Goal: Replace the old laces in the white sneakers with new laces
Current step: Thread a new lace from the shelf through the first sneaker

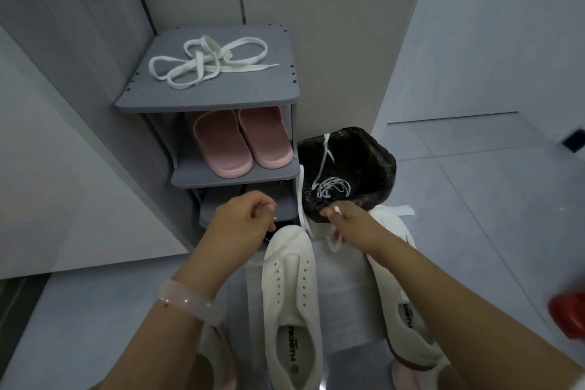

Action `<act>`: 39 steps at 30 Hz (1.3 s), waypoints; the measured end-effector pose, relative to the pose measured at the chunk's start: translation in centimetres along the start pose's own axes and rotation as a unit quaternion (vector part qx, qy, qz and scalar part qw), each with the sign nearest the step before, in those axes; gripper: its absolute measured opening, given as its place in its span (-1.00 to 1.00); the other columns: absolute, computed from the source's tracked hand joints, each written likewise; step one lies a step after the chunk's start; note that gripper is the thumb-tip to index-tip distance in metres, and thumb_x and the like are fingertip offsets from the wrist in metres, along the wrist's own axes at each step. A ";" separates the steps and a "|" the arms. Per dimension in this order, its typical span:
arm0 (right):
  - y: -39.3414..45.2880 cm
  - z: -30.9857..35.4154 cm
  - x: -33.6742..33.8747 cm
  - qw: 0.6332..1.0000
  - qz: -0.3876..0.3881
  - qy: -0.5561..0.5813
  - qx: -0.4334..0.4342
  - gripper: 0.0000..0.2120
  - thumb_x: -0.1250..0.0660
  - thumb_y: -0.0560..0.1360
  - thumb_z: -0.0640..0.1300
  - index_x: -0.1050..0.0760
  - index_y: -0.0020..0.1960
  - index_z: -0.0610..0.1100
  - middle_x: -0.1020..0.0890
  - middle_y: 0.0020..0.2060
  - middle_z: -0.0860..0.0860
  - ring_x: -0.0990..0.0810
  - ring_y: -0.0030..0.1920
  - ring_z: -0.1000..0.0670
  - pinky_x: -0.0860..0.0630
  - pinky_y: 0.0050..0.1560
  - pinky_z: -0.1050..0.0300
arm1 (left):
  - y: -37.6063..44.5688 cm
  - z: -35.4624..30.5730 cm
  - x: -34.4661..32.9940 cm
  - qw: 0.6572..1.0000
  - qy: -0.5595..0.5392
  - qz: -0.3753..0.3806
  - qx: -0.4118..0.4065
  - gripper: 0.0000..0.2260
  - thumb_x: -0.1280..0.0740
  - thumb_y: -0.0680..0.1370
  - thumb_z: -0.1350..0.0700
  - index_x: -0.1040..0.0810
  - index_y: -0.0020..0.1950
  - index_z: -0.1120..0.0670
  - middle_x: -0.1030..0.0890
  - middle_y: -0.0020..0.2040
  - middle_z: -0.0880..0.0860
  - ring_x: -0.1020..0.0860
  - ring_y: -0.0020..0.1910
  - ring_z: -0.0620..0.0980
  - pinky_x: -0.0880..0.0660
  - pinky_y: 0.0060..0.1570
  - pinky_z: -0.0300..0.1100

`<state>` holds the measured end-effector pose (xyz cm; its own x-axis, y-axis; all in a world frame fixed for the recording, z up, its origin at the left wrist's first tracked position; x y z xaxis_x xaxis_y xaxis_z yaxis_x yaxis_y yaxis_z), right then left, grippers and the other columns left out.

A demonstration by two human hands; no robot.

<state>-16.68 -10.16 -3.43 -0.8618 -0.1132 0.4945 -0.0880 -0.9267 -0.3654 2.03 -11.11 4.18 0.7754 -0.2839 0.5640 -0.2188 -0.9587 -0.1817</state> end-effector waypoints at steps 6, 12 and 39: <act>5.8 2.3 -2.2 0.996 0.015 0.074 -0.037 -0.61 -0.08 0.63 -0.13 -0.21 0.38 -0.30 -0.49 0.05 -0.11 -0.53 -0.26 0.04 -0.45 0.13 0.13 | 0.8 1.2 3.0 0.999 0.020 -0.045 -0.006 -0.84 -0.20 0.57 0.13 -0.56 -0.11 -0.01 -0.61 -0.23 -0.08 -0.53 -0.21 -0.21 -0.36 -0.33 -0.51; 9.4 2.6 -3.4 0.990 0.032 0.106 -0.090 -0.67 -0.03 0.64 -0.17 -0.28 0.32 -0.31 -0.49 0.03 -0.26 -0.50 -0.34 0.03 -0.55 -0.07 0.02 | 1.7 2.9 5.6 0.997 0.006 -0.083 -0.001 -0.77 -0.21 0.55 0.23 -0.54 -0.17 -0.07 -0.60 -0.21 -0.01 -0.50 -0.29 -0.15 -0.37 -0.40 -0.54; 1.3 -2.0 -1.9 0.998 -0.051 0.014 -0.029 -0.71 -0.05 0.63 -0.11 -0.47 0.11 -0.26 -0.47 -0.29 -0.02 -0.47 -0.39 0.02 -0.45 -0.35 0.28 | 2.0 6.3 -1.9 0.992 0.120 0.004 0.044 -0.82 -0.17 0.56 0.19 -0.57 -0.05 0.16 -0.59 -0.10 0.08 -0.51 -0.14 0.01 -0.35 -0.16 -0.24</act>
<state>-16.19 -10.41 -6.44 -0.8606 -0.0093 0.5092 -0.2037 -0.9101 -0.3609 3.86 -12.34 -2.34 0.6080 -0.2976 0.7360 -0.1630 -0.9541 -0.2511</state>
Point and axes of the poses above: each hand's wrist, its own y-axis towards the middle knuckle, its own x-axis out of the back of the hand, z = x × y, the point moved 5 cm from there along y, towards the middle knuckle
